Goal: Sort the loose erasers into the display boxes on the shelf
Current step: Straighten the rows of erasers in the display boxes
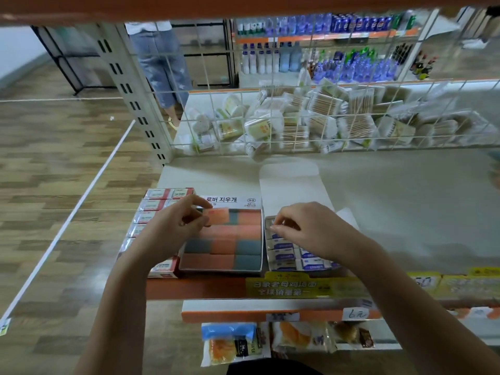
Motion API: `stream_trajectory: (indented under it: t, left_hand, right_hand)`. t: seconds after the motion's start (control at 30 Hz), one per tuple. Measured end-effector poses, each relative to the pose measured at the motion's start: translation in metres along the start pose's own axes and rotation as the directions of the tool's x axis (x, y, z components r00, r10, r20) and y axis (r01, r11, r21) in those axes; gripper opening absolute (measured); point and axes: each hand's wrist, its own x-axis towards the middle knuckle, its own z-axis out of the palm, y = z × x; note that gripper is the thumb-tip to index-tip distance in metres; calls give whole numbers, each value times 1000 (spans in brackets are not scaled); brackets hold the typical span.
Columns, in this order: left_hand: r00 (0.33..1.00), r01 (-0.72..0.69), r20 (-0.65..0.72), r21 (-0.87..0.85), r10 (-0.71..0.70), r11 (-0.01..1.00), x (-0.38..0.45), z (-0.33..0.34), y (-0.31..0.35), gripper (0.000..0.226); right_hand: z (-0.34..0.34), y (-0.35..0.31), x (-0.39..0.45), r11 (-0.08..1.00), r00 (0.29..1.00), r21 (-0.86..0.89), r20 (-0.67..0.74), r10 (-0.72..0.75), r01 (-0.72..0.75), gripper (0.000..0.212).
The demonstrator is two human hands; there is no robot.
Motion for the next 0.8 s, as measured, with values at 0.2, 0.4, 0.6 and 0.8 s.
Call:
stream_trajectory:
  t: [0.2,0.4,0.6,0.8]
  left_hand:
    - [998,-48,45,51,46,998,11,18,12,20]
    - [997,-59,50,150,52,987,21,47,24,19]
    - [994,-87,-23,373,103,924,27,52,25,20]
    - [984,-160,-12,401,179,902,26,55,18,25]
  right_hand:
    - [14,-16,13,992,993,17,12,121,-122,34]
    - [13,-23,12,977,980,77,-2,199,-198,21]
    - [20,-27,12,954,961,133,-35,275,-269,19]
    - [22,-36,8,923,933,189,-68,353,-335,24]
